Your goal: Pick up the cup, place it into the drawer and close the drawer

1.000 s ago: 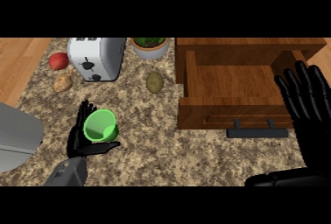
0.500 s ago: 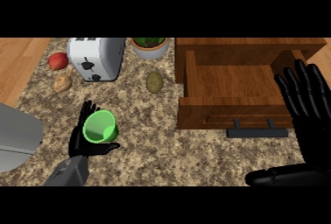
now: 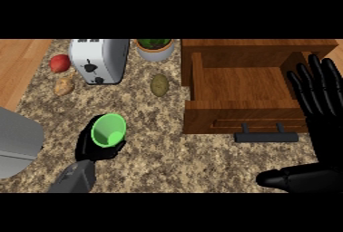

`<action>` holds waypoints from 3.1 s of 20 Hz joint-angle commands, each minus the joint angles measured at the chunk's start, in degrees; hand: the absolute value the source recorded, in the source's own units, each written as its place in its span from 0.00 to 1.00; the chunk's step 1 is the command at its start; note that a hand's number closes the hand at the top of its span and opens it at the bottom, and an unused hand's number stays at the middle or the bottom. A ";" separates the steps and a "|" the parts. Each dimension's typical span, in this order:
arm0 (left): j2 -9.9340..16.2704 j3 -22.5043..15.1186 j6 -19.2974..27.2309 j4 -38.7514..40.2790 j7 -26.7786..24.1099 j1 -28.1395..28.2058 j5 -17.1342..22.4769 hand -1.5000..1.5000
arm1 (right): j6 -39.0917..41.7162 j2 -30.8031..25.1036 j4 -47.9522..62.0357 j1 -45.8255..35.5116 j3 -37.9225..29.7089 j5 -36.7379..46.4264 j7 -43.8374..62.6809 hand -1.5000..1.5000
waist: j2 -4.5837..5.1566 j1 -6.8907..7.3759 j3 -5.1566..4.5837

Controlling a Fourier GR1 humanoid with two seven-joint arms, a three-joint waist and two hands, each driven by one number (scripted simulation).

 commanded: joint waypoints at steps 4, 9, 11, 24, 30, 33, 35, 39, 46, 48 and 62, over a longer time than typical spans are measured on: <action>0.38 0.48 -0.59 0.16 -7.81 -0.14 -0.26 1.00 | 1.50 -1.21 -2.01 2.78 -1.58 -1.57 -0.15 0.00 | -0.05 -0.08 0.02; 0.94 1.12 1.73 -5.71 -10.27 5.93 0.89 1.00 | -1.58 0.39 -4.01 0.61 1.80 2.11 2.84 0.00 | -0.35 0.81 0.05; 1.71 1.79 3.44 -7.68 -5.72 2.71 2.04 1.00 | -0.32 1.32 -4.73 5.13 2.59 2.20 0.06 0.00 | -0.32 0.48 0.07; -2.28 -6.02 3.74 -34.33 7.14 6.53 3.05 1.00 | 0.54 -1.55 -4.64 3.00 -1.62 -1.55 3.28 0.00 | -0.67 1.08 0.15; -4.88 -10.41 7.15 -53.95 22.66 8.35 5.79 1.00 | -0.97 1.67 -1.26 3.93 1.72 3.06 -1.08 0.00 | -0.60 1.34 0.15; -6.32 -10.94 12.16 -55.36 27.33 2.66 5.24 1.00 | 0.21 -1.47 0.28 -0.99 -1.93 -0.88 2.07 0.00 | -0.34 0.79 0.10; -6.87 -11.51 15.52 -62.99 34.62 1.72 7.31 1.00 | 1.21 0.10 -0.98 4.06 -0.68 0.14 -2.12 0.00 | -0.49 0.85 0.13; -6.58 -12.65 17.97 -63.44 37.75 -1.84 6.15 1.00 | 0.52 0.36 -1.02 3.18 -0.37 0.17 -0.79 0.00 | -0.30 0.49 0.08; -6.95 -18.36 28.19 -59.25 39.92 -12.02 2.52 1.00 | -0.10 -0.16 1.19 -0.53 -0.52 1.09 -0.26 0.00 | -0.20 0.28 0.08; -6.44 -14.06 26.76 -58.51 44.68 -16.57 2.07 1.00 | 2.12 -1.08 1.43 2.31 -2.67 -0.76 -3.04 0.00 | -0.21 0.26 0.09; -6.96 -19.55 33.73 -40.09 44.14 -32.08 1.64 1.00 | 0.94 -0.58 1.33 0.62 -1.83 -0.06 -1.49 0.00 | -0.11 -0.15 0.09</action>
